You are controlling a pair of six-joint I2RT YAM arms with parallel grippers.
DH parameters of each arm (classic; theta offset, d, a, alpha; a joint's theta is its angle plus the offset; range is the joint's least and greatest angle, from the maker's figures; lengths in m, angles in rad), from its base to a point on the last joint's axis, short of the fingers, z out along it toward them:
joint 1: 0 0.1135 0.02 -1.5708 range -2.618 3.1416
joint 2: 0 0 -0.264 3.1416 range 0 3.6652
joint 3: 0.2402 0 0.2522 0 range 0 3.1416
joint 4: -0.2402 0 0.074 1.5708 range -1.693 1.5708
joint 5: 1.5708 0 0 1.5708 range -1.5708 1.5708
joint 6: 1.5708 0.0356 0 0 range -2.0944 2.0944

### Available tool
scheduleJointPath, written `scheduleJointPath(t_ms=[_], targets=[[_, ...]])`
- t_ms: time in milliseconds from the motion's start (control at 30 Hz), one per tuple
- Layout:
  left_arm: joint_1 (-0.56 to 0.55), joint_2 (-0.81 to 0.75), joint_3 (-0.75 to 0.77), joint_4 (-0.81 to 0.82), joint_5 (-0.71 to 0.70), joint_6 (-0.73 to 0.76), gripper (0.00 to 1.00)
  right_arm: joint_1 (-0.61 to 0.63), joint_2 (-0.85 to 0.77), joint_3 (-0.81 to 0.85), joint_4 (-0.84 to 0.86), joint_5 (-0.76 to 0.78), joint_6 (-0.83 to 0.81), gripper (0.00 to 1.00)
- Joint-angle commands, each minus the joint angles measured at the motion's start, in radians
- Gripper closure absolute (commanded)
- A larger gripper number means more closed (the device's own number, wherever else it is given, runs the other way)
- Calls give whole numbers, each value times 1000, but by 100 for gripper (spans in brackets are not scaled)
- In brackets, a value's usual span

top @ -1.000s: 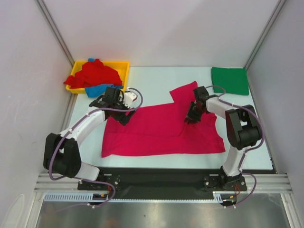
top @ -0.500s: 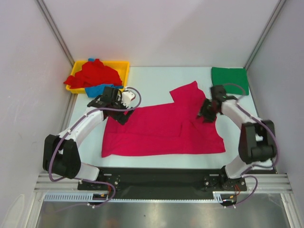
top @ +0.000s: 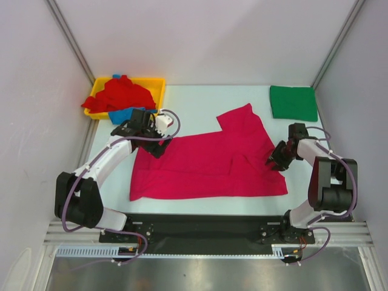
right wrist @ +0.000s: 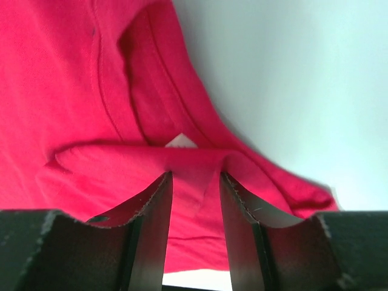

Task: Fold and stack the t-shirts
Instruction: Fold the tshirt

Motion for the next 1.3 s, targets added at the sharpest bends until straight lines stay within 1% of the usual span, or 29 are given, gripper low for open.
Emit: scheduleJointPath(t_ms=[0, 133, 333, 600, 700, 800, 900, 933, 967, 1033, 1067, 1100, 1167, 1200, 1267], targets=[[8, -25, 29, -11, 18, 1, 14, 4, 40, 27, 61, -1, 8, 57], [9, -26, 30, -14, 16, 4, 14, -2, 63, 41, 89, 9, 20, 56], [8, -23, 35, -18, 13, 9, 14, -6, 52, 56, 185, -16, 141, 53], [8, -25, 24, -13, -1, 24, 13, -42, 109, 94, 273, -54, 284, 52], [9, -22, 21, -5, -14, 27, 13, -40, 147, 150, 282, -39, 309, 52], [12, -14, 21, 9, -52, 24, 13, -54, 193, 200, 253, -2, 304, 52], [57, 4, 27, 22, -86, -12, 13, -82, 180, 211, 236, 13, 272, 51], [78, 9, 33, 27, -93, -22, 14, -83, 170, 223, 222, 30, 228, 51], [118, 15, 39, 33, -99, -40, 18, -79, 161, 248, 213, 54, 196, 51], [147, 42, 67, 48, -112, -49, 23, -37, 152, 341, 207, 101, 111, 51], [163, 53, 78, 51, -114, -49, 27, -19, 162, 379, 198, 110, 27, 50], [166, 82, 95, 59, -125, -48, 28, -1, 178, 468, 187, 107, -15, 50], [175, 116, 107, 73, -139, -51, 28, 39, 256, 556, 134, 113, -93, 50], [178, 157, 112, 76, -142, -54, 28, 52, 280, 632, 117, 131, -108, 50], [184, 202, 128, 91, -149, -60, 28, 85, 349, 682, 101, 160, -136, 49]])
